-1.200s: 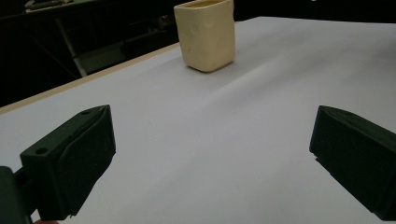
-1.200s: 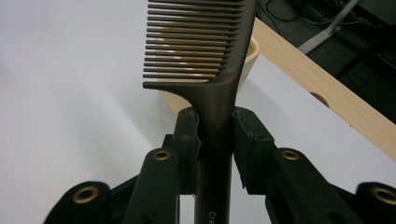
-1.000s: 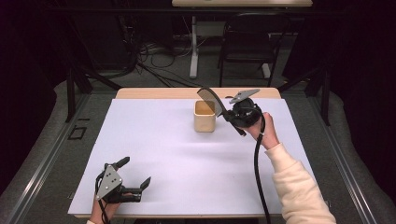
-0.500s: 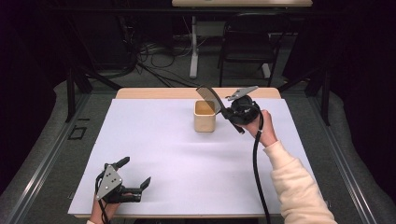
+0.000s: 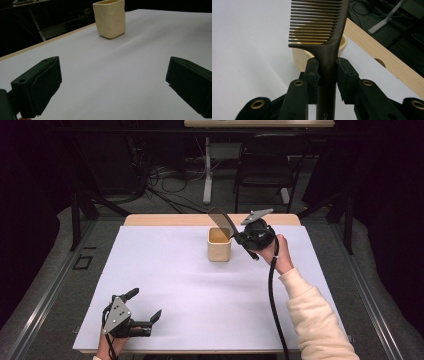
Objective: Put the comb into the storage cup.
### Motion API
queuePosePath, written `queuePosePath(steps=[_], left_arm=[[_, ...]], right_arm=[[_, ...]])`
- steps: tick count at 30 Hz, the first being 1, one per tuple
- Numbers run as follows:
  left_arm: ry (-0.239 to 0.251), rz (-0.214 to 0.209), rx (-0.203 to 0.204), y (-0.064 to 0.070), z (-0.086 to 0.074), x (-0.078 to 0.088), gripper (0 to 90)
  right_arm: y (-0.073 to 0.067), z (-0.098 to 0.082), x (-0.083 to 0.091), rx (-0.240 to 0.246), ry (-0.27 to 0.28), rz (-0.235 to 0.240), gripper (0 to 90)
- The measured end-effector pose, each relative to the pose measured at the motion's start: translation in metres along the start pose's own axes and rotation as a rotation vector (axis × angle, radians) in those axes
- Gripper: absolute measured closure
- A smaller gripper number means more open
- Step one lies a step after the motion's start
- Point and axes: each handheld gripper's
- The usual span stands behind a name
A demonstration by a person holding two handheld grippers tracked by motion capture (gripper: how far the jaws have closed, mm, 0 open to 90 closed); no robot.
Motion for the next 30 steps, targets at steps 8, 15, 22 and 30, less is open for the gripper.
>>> queuePosePath(steps=[8, 15, 22, 30], left_arm=[[0.0, -0.002, 0.0, 0.0, 0.0, 0.0, 0.3], [0.0, -0.001, 0.0, 0.0, 0.0, 0.0, 0.3], [0.0, -0.002, 0.0, 0.0, 0.0, 0.0, 0.3], [0.001, -0.002, 0.001, 0.0, 0.0, 0.0, 0.3]], right_arm=[[-0.001, 0.006, -0.001, 0.004, 0.01, 0.001, 72.1], [-0.002, 0.01, -0.001, 0.012, 0.016, -0.005, 72.1], [-0.001, 0.015, -0.004, 0.019, 0.02, -0.014, 72.1], [0.0, 0.021, -0.008, 0.011, 0.036, -0.016, 72.1]])
Point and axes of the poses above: each handheld gripper's, and its own axes: x roughly backward along the jaws, z roughly out of its top, y roughly to its right, and after that the axes turned 5 degrees about z, right-handed
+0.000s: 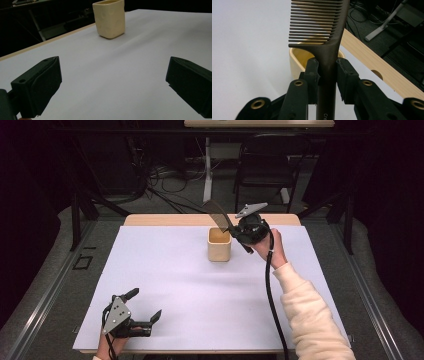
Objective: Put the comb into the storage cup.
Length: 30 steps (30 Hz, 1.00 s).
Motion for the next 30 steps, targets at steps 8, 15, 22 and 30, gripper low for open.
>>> queuePosePath(steps=[8, 15, 22, 30], left_arm=[[0.0, 0.0, 0.0, 0.0, 0.0, 0.0, 0.3], [0.002, 0.0, 0.001, 0.0, 0.0, 0.0, 0.3], [0.003, 0.001, 0.001, -0.001, 0.0, 0.0, 0.3], [0.004, 0.001, 0.002, 0.0, 0.0, 0.0, 0.3]], right_arm=[[0.001, 0.004, -0.007, -0.001, 0.011, 0.005, 72.1], [0.002, 0.007, -0.013, -0.005, 0.031, 0.002, 72.2], [0.002, 0.011, -0.015, -0.001, 0.037, -0.006, 72.1], [0.001, 0.014, -0.018, 0.004, 0.042, -0.005, 72.1]])
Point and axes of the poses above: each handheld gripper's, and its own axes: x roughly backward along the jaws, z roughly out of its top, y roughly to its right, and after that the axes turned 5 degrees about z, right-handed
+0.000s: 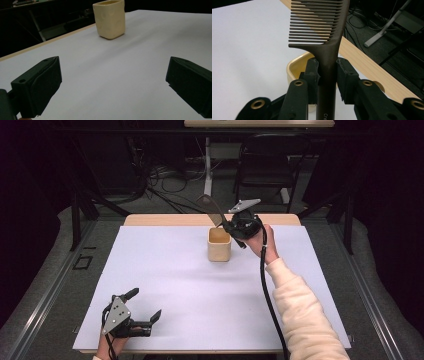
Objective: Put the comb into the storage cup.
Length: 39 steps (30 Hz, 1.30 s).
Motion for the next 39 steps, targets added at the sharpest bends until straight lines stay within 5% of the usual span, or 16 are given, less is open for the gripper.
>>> queuePosePath(steps=[39], left_arm=[[-0.003, 0.0, -0.001, 0.0, 0.0, 0.0, 0.3]], right_arm=[[0.0, 0.019, -0.013, 0.01, 0.065, -0.009, 72.1]])
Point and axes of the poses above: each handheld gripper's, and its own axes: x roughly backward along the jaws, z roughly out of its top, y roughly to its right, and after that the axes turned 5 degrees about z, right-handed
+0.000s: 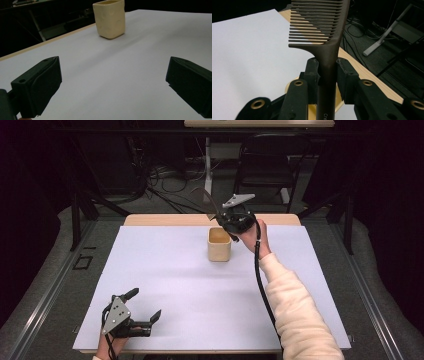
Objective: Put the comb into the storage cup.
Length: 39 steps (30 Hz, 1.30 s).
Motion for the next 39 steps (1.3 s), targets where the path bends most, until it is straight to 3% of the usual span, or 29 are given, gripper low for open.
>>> queuePosePath(steps=[26, 39], left_arm=[[0.002, -0.003, -0.001, 0.001, 0.0, -0.001, 0.3], [0.001, -0.003, -0.001, 0.0, 0.0, -0.001, 0.4]], right_arm=[[-0.004, 0.007, -0.018, -0.004, 0.058, 0.013, 72.1], [-0.002, 0.004, -0.027, -0.017, 0.049, 0.015, 72.1]])
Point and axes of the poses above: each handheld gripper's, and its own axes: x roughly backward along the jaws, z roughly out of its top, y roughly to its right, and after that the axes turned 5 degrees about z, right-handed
